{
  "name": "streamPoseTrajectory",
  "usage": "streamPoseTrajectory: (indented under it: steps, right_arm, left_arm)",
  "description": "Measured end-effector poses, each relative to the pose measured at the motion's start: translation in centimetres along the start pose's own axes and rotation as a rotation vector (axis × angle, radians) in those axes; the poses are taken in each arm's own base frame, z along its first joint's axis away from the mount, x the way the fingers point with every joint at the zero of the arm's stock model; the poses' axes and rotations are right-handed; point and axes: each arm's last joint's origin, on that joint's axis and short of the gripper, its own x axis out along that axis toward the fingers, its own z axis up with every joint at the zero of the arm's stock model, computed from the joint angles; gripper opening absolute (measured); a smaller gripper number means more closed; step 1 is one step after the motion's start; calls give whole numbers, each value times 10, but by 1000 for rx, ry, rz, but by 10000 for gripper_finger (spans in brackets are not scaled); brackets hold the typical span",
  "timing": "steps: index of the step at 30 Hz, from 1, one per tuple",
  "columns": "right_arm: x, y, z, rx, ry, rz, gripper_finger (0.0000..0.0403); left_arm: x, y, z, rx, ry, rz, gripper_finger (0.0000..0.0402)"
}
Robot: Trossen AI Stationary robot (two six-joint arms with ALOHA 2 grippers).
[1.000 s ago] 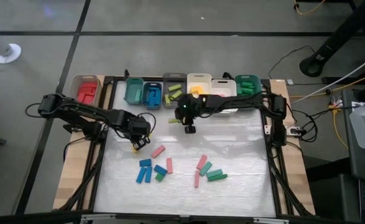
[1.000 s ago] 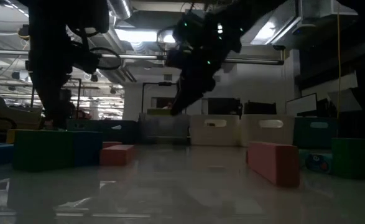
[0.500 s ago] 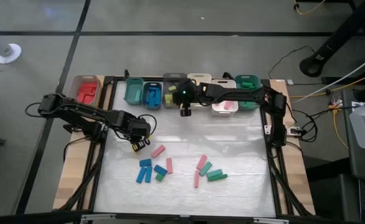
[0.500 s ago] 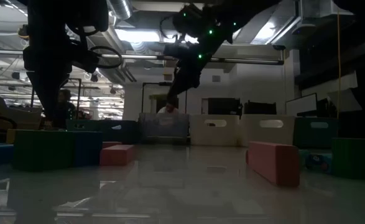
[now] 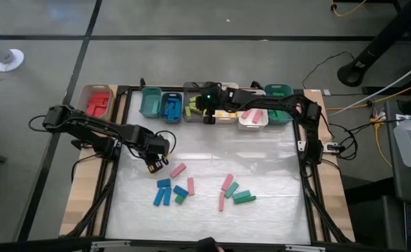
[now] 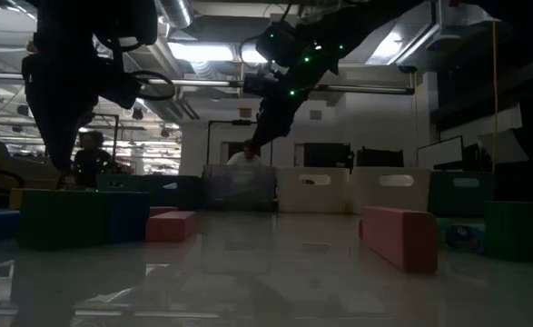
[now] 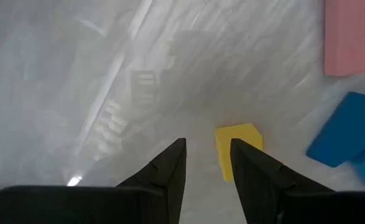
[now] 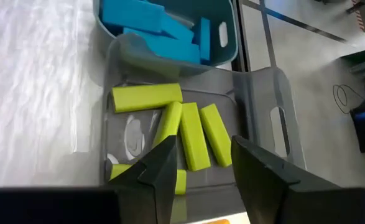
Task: Sort blocks
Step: Put the yellow block into the left white bin
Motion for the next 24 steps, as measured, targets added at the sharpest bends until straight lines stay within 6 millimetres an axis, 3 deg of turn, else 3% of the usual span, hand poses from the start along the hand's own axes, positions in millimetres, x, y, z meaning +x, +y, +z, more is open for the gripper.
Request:
streamPoseTrajectory:
  steps: [8, 20, 24]
  right_arm:
    - [0, 2, 1, -4, -1, 2, 151]
    - [0, 3, 1, -4, 3, 5, 152]
    - [0, 3, 0, -5, 9, 8, 152]
  left_arm:
    - [0, 2, 3, -12, -73, 75, 114]
    - [0, 2, 3, -48, -75, 77, 114]
    - [3, 0, 3, -62, -28, 55, 131]
